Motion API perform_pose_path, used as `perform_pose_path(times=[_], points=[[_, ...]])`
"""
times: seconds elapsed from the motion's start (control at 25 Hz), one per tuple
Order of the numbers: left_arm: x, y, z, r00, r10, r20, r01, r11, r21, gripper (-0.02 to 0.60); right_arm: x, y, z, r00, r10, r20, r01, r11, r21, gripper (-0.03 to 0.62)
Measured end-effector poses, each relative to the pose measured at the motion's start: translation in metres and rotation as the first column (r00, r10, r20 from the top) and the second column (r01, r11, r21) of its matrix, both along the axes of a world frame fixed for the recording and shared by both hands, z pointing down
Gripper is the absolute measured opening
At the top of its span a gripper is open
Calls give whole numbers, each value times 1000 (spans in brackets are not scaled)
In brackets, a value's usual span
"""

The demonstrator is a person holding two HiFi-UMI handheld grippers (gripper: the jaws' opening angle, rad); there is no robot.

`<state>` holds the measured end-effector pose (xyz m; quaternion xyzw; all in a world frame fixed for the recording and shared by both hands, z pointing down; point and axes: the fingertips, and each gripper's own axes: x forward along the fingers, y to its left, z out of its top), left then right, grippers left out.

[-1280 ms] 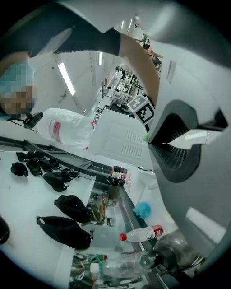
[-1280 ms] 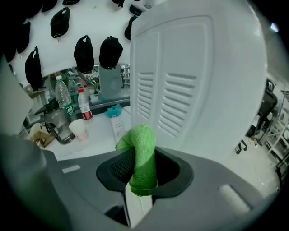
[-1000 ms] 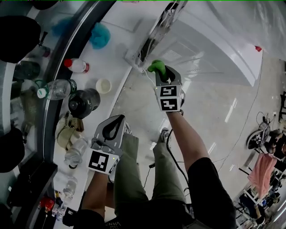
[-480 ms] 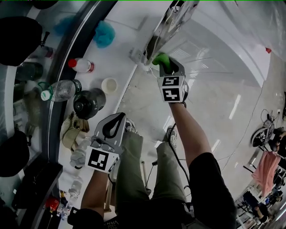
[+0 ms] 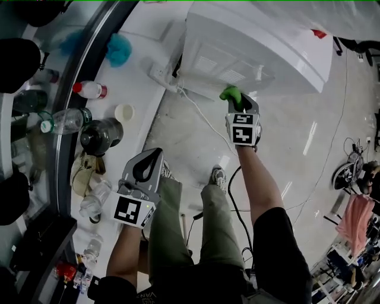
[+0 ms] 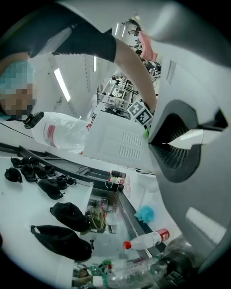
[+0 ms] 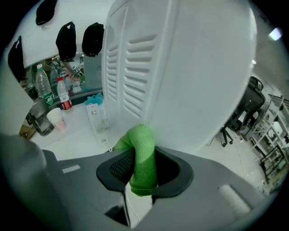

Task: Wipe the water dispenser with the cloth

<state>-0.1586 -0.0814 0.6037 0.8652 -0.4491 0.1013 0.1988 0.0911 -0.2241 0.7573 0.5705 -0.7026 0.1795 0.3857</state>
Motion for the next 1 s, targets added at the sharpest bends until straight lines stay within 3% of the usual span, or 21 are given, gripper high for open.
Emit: perform_pose_path(times=[0.36,0.68,1.0], points=[[62,12,-14,1000,13,7,-13,1000,14,2,72,34,-1,999,41,-9,-41,999,-9,115],[107,18,-39,1000,-22,9,22,999,33,2,74,63,-44,993,20,114,-24,999,31,115],[138,22,-82,998,-65,4,64,995,73,2,71,99,-143,972,-53,228,19,989,149,114]])
